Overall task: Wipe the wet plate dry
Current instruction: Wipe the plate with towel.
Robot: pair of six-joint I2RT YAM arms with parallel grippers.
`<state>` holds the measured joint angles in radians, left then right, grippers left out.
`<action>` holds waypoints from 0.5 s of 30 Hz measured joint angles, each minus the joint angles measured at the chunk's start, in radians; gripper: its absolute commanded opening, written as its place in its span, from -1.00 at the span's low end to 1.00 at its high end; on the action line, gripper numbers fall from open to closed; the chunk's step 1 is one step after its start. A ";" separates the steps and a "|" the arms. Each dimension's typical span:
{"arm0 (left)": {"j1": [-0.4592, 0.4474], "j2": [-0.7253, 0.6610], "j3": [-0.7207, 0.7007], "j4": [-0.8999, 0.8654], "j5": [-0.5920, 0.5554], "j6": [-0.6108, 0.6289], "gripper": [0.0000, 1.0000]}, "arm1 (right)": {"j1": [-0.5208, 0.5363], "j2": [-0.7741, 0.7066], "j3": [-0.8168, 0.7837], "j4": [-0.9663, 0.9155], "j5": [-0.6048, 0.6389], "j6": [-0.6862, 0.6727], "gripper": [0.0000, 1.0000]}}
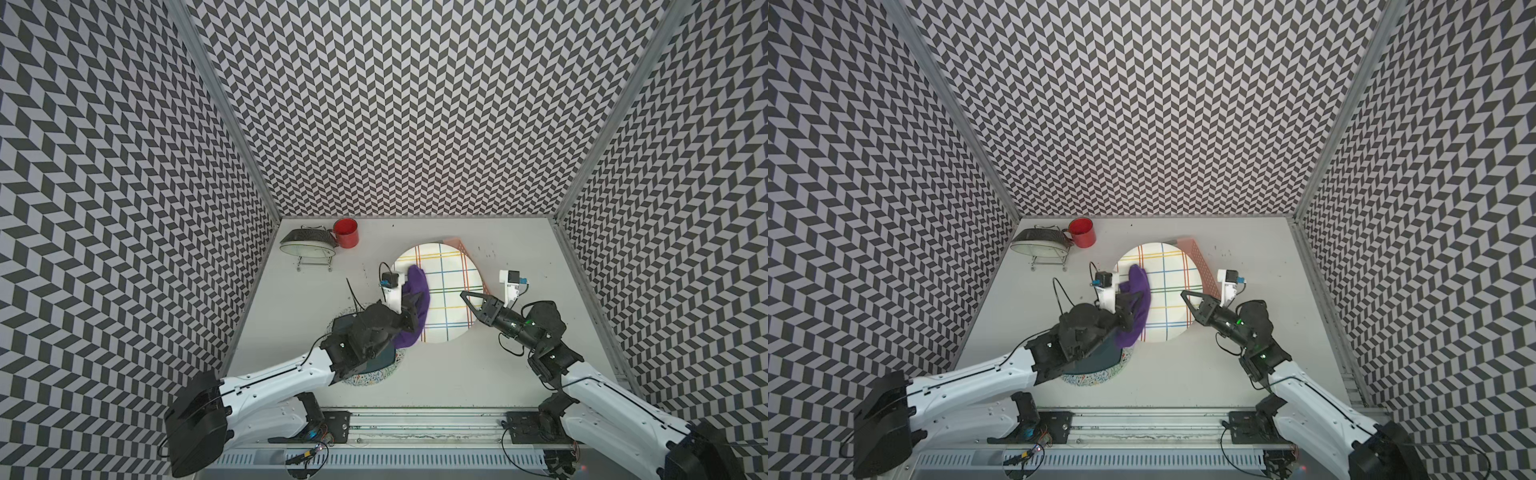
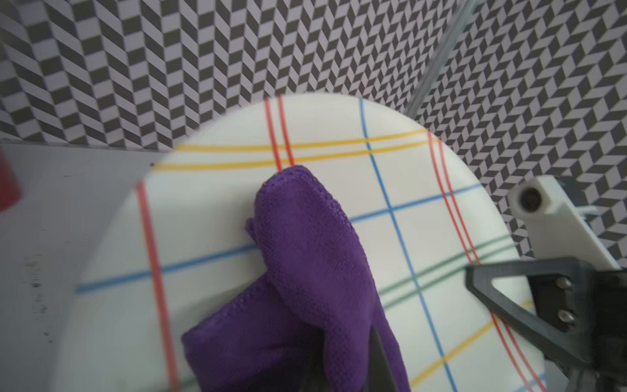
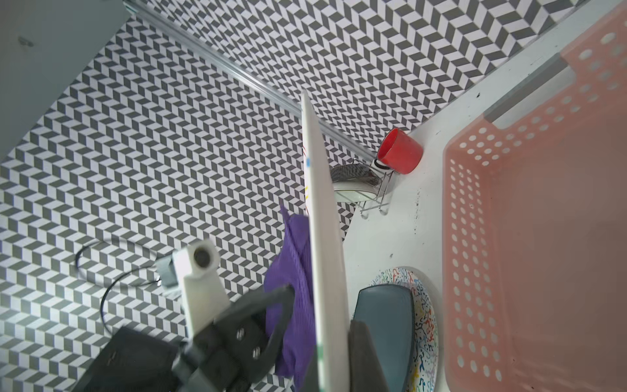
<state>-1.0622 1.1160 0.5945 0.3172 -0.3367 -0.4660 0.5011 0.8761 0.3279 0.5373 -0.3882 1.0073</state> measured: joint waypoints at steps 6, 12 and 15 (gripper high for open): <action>-0.146 0.141 0.079 0.087 -0.049 -0.019 -1.00 | -0.002 0.001 0.000 0.038 0.019 0.069 -1.00; 0.105 0.000 0.034 0.094 0.023 -0.056 -1.00 | 0.032 -0.043 -0.016 0.053 0.031 0.116 -1.00; 0.114 0.002 0.034 0.110 0.023 -0.048 -1.00 | 0.061 -0.072 -0.020 0.027 0.048 0.114 -1.00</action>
<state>-0.9482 1.1183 0.6289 0.4274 -0.3141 -0.5137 0.5625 0.8036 0.3080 0.5644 -0.3401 1.1217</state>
